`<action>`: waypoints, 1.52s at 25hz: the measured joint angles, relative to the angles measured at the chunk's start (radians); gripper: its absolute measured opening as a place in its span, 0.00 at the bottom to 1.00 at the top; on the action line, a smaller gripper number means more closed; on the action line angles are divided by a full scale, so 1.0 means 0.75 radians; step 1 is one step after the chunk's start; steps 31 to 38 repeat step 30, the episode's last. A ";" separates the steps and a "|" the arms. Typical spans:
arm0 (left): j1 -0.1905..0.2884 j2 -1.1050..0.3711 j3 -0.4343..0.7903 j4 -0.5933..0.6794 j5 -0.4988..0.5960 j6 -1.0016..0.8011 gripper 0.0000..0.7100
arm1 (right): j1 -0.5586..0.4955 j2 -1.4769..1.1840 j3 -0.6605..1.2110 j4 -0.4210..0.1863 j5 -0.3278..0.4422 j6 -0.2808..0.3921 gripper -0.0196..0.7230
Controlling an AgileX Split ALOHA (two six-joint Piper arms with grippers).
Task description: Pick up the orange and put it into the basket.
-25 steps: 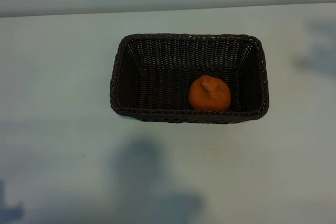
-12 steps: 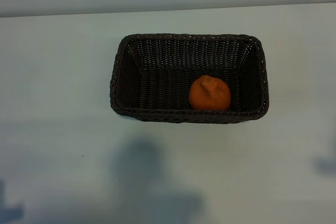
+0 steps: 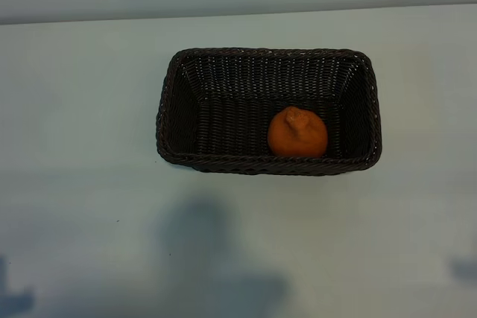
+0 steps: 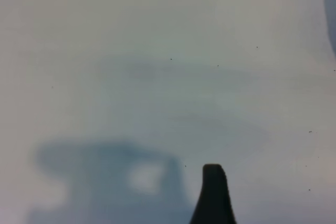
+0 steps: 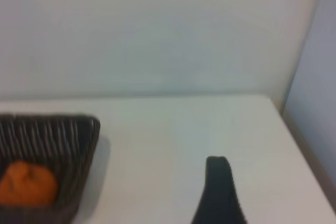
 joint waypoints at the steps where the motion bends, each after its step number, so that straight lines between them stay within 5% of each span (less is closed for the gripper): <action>1: 0.000 0.000 0.000 0.000 0.000 0.000 0.79 | 0.000 0.000 0.022 0.000 0.025 0.001 0.70; 7: 0.000 0.000 0.000 0.000 0.000 0.004 0.79 | 0.000 0.000 0.161 0.000 0.070 0.002 0.70; 14: 0.000 0.000 0.000 0.000 0.000 0.005 0.79 | 0.065 0.000 0.281 0.003 0.115 -0.116 0.70; 38: 0.000 0.000 0.000 0.000 0.000 0.005 0.79 | 0.065 0.000 0.287 0.007 0.122 -0.059 0.70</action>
